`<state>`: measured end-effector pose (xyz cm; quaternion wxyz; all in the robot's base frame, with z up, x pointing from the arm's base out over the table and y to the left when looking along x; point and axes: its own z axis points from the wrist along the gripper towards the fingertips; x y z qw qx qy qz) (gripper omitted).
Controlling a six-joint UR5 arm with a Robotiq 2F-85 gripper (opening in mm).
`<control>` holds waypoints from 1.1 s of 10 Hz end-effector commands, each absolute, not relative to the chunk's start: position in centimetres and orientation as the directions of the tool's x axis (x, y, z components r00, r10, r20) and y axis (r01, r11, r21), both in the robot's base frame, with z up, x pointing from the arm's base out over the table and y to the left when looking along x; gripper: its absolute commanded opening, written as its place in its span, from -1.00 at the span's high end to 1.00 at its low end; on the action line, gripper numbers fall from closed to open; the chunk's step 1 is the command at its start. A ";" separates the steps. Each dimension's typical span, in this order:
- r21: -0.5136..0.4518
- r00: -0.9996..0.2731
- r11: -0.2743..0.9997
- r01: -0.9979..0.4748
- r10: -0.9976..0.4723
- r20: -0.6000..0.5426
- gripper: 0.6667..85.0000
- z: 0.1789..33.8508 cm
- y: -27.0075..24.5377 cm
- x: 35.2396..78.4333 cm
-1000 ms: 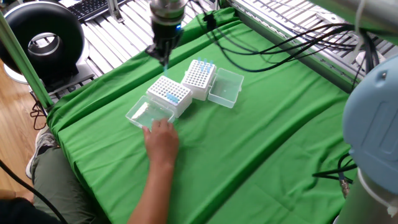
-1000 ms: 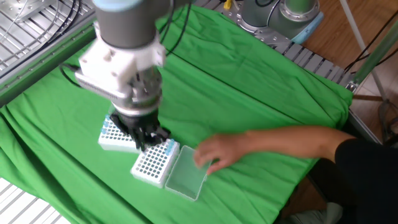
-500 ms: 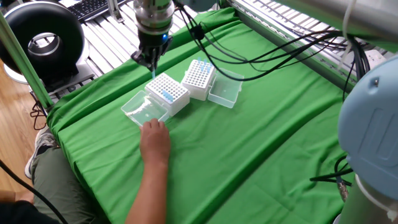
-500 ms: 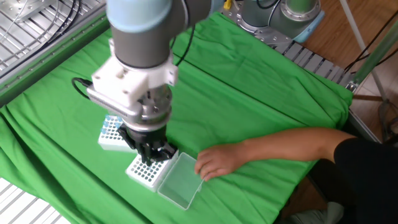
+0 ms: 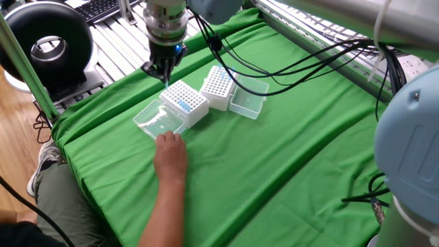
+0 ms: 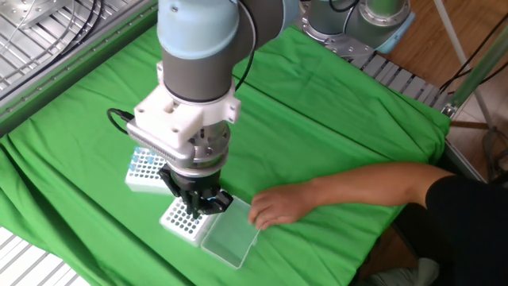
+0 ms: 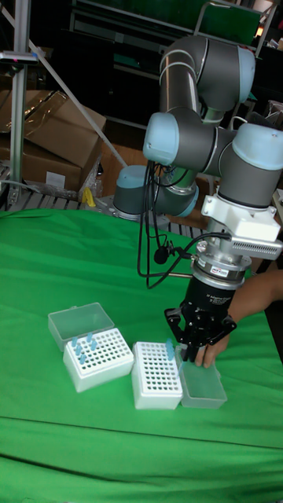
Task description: Insert a medium pipette tip into the holder for medium pipette tips
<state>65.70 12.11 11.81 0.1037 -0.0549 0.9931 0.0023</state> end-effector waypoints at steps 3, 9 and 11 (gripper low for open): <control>-0.003 -0.982 0.996 -0.084 -0.083 -0.169 0.99 11.9 11.9 63.4; 0.009 -0.981 0.997 -0.076 -0.073 -0.177 0.99 11.5 12.3 63.2; 0.009 -0.980 0.997 -0.082 -0.079 -0.182 0.99 11.1 12.0 63.1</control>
